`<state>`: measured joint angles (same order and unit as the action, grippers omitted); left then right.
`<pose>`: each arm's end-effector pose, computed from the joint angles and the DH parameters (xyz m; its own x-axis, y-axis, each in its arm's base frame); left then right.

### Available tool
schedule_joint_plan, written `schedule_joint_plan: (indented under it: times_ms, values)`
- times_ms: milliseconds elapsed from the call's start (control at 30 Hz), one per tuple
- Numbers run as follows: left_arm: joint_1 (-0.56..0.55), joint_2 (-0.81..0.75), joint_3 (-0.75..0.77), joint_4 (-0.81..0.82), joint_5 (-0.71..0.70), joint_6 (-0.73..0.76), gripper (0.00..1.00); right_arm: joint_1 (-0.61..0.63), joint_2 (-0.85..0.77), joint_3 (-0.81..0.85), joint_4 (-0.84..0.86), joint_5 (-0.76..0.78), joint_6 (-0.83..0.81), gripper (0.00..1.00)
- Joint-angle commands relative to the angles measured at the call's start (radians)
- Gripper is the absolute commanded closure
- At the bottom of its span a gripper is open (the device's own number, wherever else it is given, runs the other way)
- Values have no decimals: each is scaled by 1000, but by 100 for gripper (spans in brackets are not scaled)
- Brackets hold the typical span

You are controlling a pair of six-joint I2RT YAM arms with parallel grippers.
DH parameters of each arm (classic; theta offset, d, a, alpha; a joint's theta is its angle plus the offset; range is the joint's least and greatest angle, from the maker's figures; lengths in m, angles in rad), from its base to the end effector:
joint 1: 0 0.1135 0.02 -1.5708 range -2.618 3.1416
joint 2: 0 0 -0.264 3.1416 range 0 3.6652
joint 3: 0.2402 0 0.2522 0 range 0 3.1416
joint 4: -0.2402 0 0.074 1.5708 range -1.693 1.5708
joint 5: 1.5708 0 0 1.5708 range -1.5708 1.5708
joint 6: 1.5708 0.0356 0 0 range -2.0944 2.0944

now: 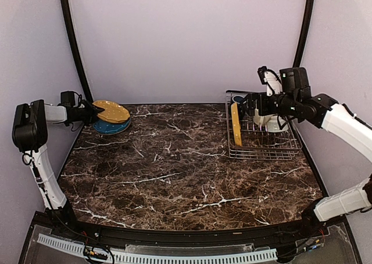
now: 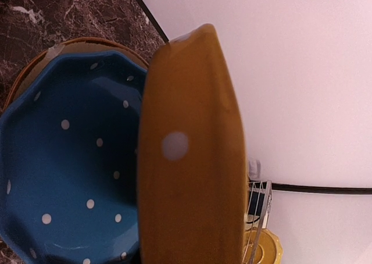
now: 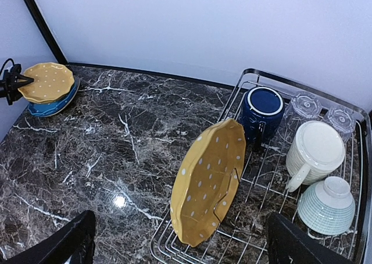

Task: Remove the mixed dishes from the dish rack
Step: Place the plate on the plate.

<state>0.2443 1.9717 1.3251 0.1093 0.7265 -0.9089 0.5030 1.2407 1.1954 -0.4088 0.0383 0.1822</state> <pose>0.4337 0.0837 0.2054 -0.5994 -0.7571 -0.2598 -0.1625 0.4330 -0.8866 0.2463 0.1339 0.3640 -0.4598 -0.0463 -0.8868 -0.3744 0.9156 0.1463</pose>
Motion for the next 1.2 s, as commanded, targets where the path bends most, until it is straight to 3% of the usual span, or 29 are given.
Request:
schedule_joint_plan:
  times_ms: [0, 367, 967, 1067, 1167]
  values:
    - [6, -9, 5, 43, 61, 21, 94, -7, -53, -43, 54, -8, 22, 1]
    - [8, 5, 12, -17, 53, 51, 81, -19, -33, -30, 90, -33, 22, 1]
    - [8, -7, 169, -422, -191, 345, 31, -24, -45, -39, 96, -58, 37, 1]
    - [8, -10, 192, -452, -223, 372, 26, -27, -35, -25, 88, -72, 39, 1]
    - [9, -19, 200, -470, -235, 381, 15, -26, -24, -30, 101, -68, 36, 1]
